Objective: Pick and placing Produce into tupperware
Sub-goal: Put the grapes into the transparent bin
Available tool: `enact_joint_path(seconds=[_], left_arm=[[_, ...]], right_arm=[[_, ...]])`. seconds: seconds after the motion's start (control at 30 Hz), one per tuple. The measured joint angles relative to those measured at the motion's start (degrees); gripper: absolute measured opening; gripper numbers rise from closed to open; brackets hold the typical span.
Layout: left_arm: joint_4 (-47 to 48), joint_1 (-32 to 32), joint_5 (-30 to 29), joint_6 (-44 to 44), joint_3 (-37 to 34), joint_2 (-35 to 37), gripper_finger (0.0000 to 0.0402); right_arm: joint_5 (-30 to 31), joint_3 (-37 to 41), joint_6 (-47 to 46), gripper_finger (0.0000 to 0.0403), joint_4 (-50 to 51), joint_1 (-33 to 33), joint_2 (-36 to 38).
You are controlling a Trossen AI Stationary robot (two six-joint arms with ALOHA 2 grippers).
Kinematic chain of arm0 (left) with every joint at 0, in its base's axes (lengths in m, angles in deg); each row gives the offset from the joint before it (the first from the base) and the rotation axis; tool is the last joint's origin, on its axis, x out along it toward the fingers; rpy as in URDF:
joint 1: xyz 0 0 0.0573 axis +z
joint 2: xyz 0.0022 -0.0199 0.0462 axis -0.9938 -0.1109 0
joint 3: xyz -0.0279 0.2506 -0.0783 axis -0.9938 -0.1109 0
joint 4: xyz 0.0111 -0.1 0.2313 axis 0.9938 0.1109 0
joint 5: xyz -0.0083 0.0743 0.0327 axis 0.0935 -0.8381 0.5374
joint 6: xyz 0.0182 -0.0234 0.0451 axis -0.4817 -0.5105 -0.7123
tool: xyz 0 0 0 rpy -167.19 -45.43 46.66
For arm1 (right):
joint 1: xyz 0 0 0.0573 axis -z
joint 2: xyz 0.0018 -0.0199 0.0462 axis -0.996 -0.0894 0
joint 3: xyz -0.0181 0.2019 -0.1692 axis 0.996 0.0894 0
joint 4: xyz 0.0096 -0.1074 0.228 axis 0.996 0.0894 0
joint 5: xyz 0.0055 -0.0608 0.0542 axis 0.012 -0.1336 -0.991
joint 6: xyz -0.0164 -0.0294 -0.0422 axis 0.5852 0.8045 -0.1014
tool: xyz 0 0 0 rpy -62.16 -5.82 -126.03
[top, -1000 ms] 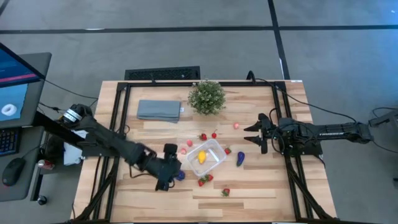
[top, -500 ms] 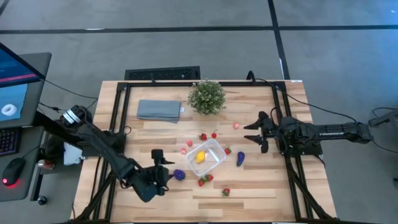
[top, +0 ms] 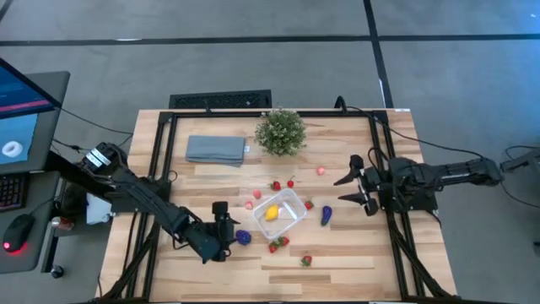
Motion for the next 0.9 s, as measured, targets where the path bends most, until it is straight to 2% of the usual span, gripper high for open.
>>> enact_joint_path(seconds=[0.17,0.43,0.73,0.9], left_arm=[[-0.10,0.79,4.72,-4.36,0.13,0.00,0.0222],[-0.06,2.73,4.91,-12.97,0.79,0.02,0.0222],[-1.60,7.20,15.26,-16.03,0.79,0.02,0.0222],[-1.87,8.14,18.08,-16.16,0.79,0.02,0.0222]], right_arm=[[0.09,-0.19,-0.05,0.0238,0.40,-2.33,-0.02],[0.83,-0.24,-2.01,0.0238,0.38,-3.56,-0.02],[0.87,-0.28,-2.21,0.0238,0.70,-3.46,-0.01],[0.87,-0.30,-2.71,0.0238,2.11,-3.46,-0.02]])
